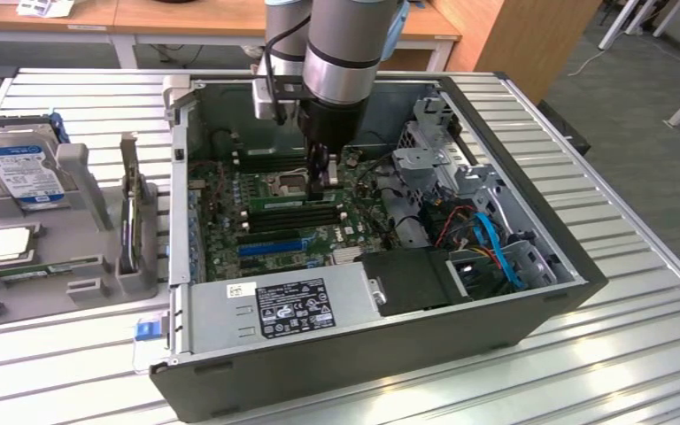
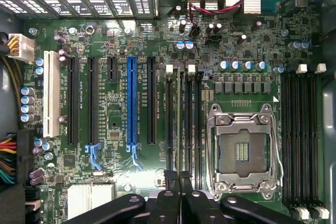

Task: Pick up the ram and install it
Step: 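Insert the ram into the slot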

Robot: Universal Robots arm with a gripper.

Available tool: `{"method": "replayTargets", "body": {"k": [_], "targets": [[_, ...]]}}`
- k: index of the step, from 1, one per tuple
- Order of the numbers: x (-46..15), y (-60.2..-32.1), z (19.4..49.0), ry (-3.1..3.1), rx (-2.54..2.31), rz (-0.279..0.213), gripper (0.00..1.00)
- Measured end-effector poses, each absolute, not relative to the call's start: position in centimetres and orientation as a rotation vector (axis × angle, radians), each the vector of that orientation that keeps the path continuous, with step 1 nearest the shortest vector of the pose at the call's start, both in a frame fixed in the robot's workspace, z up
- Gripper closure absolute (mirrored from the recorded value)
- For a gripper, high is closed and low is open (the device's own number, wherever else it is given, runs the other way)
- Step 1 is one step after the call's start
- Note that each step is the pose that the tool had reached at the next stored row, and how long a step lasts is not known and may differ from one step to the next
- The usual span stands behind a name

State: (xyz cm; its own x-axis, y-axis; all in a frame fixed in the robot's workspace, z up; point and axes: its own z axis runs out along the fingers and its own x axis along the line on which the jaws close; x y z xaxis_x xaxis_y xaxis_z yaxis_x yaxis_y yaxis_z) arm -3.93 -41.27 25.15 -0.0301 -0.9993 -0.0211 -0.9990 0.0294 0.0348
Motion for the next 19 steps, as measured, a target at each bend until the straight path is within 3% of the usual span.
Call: {"method": "replayTargets", "body": {"k": [19], "targets": [[-3.93,-41.50,24.74,-2.247,2.182,-0.062,0.89]]}}
